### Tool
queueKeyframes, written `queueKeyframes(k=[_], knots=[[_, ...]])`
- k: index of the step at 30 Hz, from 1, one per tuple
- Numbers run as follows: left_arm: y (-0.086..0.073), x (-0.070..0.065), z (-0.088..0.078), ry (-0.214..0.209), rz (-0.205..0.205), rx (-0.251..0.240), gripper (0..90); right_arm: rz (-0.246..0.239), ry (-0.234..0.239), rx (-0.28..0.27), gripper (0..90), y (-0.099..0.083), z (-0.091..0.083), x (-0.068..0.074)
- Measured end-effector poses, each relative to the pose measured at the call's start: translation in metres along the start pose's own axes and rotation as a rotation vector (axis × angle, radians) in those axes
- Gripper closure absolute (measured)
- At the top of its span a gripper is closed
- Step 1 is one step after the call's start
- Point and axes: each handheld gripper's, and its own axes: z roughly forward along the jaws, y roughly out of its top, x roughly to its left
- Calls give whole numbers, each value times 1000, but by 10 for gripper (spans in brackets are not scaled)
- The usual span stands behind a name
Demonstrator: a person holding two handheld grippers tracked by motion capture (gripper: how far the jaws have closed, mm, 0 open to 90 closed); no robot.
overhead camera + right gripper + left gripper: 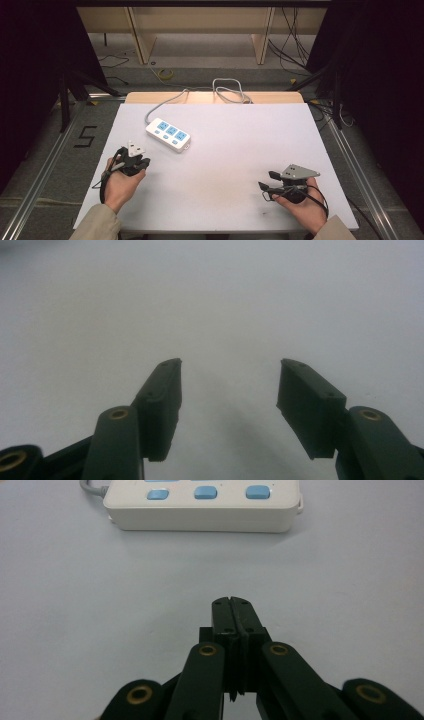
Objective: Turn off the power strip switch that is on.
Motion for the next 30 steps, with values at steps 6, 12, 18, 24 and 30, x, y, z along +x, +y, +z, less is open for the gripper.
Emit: queueKeyframes(k=[6,12,18,24,30], knots=[[10,5,3,6,-6,4,897,-2,1,3,437,0,1,0],[13,10,4,10,-10,7,897,-3,4,6,437,0,2,1],[15,13,5,9,-4,24,897,-4,3,7,436,0,2,1],[22,17,13,8,4,38,898,-3,2,6,437,0,2,1],[28,18,18,7,22,50,898,-2,3,9,437,0,2,1]])
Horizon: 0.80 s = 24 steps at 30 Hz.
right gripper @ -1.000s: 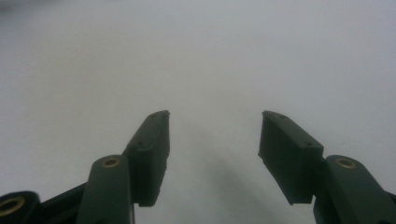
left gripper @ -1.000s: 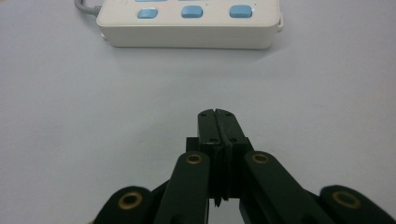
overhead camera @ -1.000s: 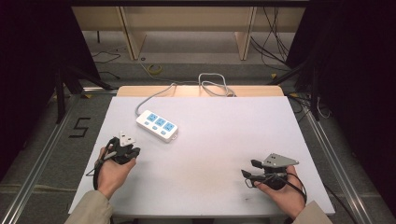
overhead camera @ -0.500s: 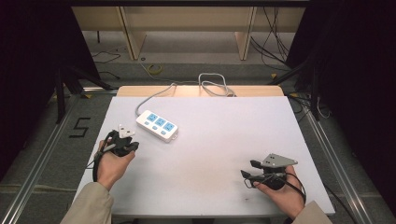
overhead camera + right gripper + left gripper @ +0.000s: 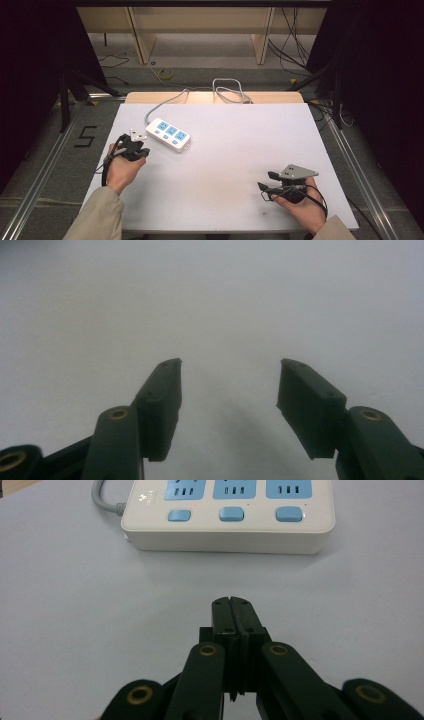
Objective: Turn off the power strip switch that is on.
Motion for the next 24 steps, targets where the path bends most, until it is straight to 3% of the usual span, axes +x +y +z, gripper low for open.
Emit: queueKeyframes(k=[24], knots=[[23,11,14,-4,20,15,898,10,1,0,434,0,1,-1]])
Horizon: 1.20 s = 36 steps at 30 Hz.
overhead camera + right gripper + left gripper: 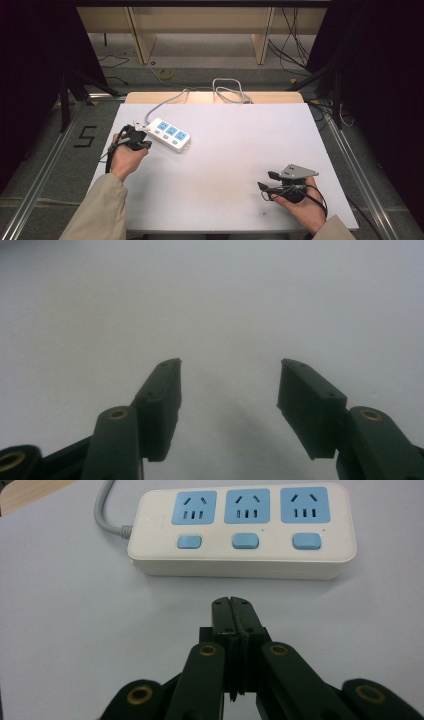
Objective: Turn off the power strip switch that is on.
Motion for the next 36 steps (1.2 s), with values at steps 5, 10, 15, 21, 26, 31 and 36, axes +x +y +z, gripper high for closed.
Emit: queueKeyframes(k=[5,10,15,21,26,31,36], knots=[[2,1,2,0,-1,-1,898,2,-3,-5,434,0,-1,0],[4,3,6,0,9,6,898,-5,-1,-3,433,0,-1,0],[5,3,11,0,11,8,898,0,3,-3,433,0,-1,0],[6,5,14,5,-3,7,898,-2,3,-4,433,0,0,0],[8,7,16,7,2,15,898,-3,4,-2,432,0,0,0],[10,8,18,6,1,19,898,-2,3,-3,433,0,0,0],[15,8,20,7,15,26,898,-2,4,-2,433,0,0,0]])
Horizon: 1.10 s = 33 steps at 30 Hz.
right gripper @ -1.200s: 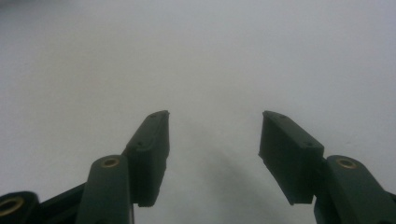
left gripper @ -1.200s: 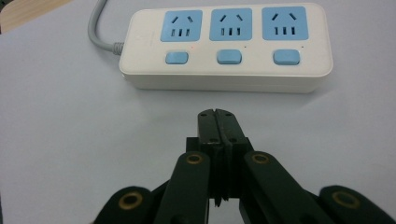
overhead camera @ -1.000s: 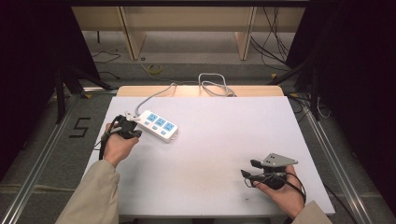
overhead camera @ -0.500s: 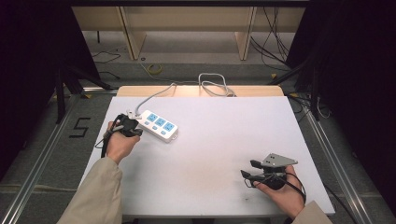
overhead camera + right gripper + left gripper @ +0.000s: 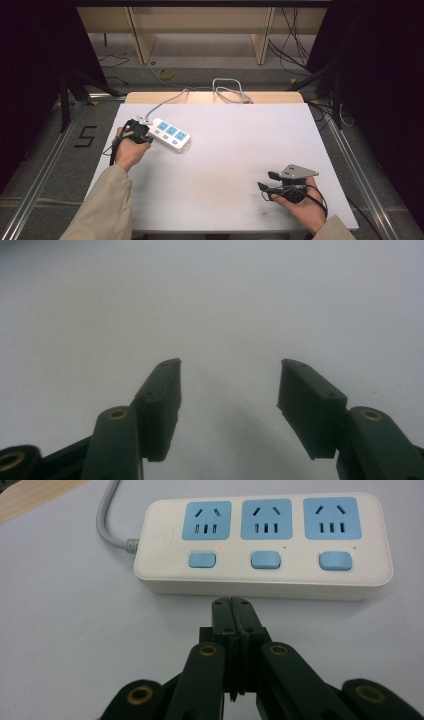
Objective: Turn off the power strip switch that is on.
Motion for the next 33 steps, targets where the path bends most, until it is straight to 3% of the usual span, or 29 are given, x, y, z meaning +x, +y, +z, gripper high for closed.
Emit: queueKeyframes(k=[33], knots=[[20,9,14,14,8,44,898,6,0,2,433,0,0,0]])
